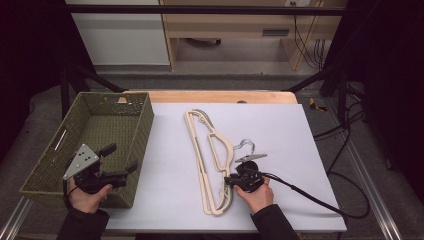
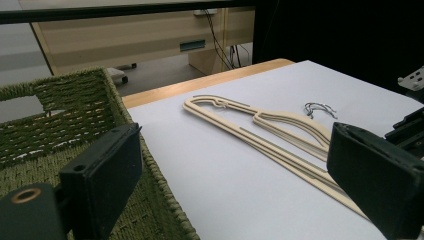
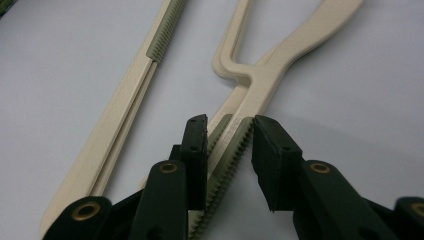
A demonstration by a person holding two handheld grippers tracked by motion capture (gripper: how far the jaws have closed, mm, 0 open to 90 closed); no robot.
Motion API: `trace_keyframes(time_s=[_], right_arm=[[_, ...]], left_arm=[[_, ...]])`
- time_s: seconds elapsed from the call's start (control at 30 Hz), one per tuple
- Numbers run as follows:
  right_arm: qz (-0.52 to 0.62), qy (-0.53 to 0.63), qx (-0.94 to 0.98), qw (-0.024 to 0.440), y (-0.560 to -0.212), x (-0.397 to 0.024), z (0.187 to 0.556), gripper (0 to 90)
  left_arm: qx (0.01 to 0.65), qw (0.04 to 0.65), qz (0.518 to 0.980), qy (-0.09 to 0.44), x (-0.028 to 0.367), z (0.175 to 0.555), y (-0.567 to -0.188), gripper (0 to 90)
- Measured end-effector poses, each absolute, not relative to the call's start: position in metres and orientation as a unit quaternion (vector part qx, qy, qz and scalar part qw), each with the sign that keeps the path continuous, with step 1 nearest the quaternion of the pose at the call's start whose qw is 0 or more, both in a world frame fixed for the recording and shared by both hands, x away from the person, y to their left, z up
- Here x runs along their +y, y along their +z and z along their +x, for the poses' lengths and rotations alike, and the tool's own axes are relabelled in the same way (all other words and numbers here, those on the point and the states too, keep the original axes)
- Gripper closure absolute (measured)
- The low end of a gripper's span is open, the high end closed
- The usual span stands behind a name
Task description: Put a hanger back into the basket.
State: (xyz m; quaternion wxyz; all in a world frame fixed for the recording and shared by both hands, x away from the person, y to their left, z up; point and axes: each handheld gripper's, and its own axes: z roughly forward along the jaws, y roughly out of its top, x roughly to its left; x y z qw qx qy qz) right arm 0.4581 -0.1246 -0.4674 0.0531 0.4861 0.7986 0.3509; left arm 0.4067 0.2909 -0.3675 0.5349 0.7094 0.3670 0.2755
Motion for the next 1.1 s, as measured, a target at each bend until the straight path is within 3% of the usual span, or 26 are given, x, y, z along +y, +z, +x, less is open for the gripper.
trace_keyframes(time_s=[0.33, 0.47, 0.5, 0.57, 0.93, 1.1], right_arm=[[0.496, 0.34, 0.795, 0.073, -0.464, -0.1309, 0.4585, 74.7], [0.493, 0.339, 0.798, 0.076, -0.4643, -0.1306, 0.4578, 72.9], [0.492, 0.334, 0.801, 0.077, -0.4667, -0.1294, 0.4578, 66.7], [0.493, 0.331, 0.801, 0.074, -0.469, -0.1283, 0.4582, 66.2], [0.519, 0.322, 0.788, 0.081, -0.4652, -0.1327, 0.4577, 78.6], [0.518, 0.321, 0.789, 0.08, -0.4647, -0.1335, 0.4577, 79.0]], left_arm=[[0.366, 0.535, 0.71, 0.276, 0.2906, 0.4063, -0.3671, 8.2], [0.365, 0.533, 0.711, 0.276, 0.2898, 0.4064, -0.3672, 8.2], [0.365, 0.533, 0.711, 0.276, 0.2897, 0.4064, -0.3672, 8.2], [0.365, 0.534, 0.711, 0.276, 0.2894, 0.4063, -0.3671, 8.2], [0.365, 0.533, 0.712, 0.276, 0.2893, 0.4063, -0.3672, 8.3], [0.365, 0.533, 0.711, 0.276, 0.2896, 0.4061, -0.3669, 8.3]])
